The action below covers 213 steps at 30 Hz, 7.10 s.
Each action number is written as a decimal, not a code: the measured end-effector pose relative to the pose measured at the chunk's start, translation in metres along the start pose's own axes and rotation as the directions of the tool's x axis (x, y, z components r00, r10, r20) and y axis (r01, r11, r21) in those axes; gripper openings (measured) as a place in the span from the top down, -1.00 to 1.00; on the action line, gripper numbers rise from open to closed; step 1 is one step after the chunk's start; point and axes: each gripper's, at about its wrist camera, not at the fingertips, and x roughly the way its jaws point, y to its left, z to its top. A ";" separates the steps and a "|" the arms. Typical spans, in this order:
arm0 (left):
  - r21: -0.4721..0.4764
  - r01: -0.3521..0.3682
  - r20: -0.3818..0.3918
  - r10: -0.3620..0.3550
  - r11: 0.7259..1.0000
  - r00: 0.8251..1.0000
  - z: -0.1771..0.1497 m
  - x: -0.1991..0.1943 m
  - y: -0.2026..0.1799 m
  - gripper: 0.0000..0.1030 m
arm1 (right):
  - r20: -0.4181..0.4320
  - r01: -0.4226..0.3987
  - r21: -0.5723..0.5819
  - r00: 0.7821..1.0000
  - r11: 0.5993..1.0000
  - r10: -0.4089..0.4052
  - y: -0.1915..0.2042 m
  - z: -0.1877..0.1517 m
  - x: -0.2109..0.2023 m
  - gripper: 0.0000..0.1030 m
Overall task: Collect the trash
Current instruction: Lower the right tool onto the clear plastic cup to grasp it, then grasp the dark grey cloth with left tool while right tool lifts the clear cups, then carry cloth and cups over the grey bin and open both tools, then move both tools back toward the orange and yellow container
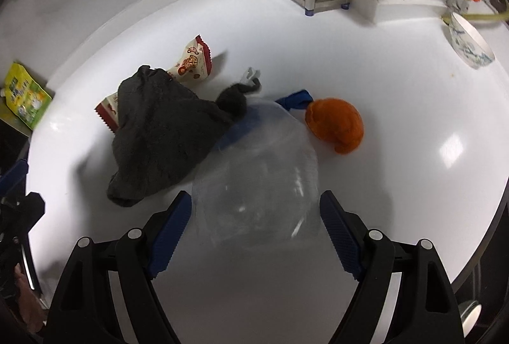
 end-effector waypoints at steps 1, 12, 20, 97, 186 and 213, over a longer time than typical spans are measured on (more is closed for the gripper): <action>0.000 0.000 -0.001 0.000 1.000 1.000 0.000 0.001 0.000 -0.86 | -0.003 0.012 -0.011 1.000 1.000 -0.013 0.002 0.002 0.003 -0.53; 0.009 0.019 -0.005 -0.019 1.000 1.000 0.001 0.006 -0.007 -0.86 | 0.067 0.059 -0.080 0.996 0.995 -0.054 0.011 0.000 0.001 -0.41; 0.032 0.050 -0.004 -0.049 0.998 0.999 0.002 0.012 -0.024 -0.86 | 0.135 0.009 0.031 0.991 0.999 -0.013 -0.014 -0.017 -0.026 -0.40; 0.017 -0.034 0.191 0.030 0.999 0.981 -0.095 -0.161 -0.100 0.75 | 0.266 -0.186 0.152 0.954 0.971 0.140 -0.047 -0.247 -0.163 -0.39; -0.069 -0.136 0.121 0.144 0.988 0.982 -0.151 -0.163 -0.126 -0.77 | 0.211 -0.229 0.063 0.954 0.971 0.211 -0.084 -0.288 -0.158 -0.44; -0.044 -0.099 0.067 0.102 0.994 0.993 -0.012 0.042 -0.066 -0.84 | 0.261 -0.128 0.022 0.958 0.992 0.118 -0.095 -0.045 -0.026 -0.44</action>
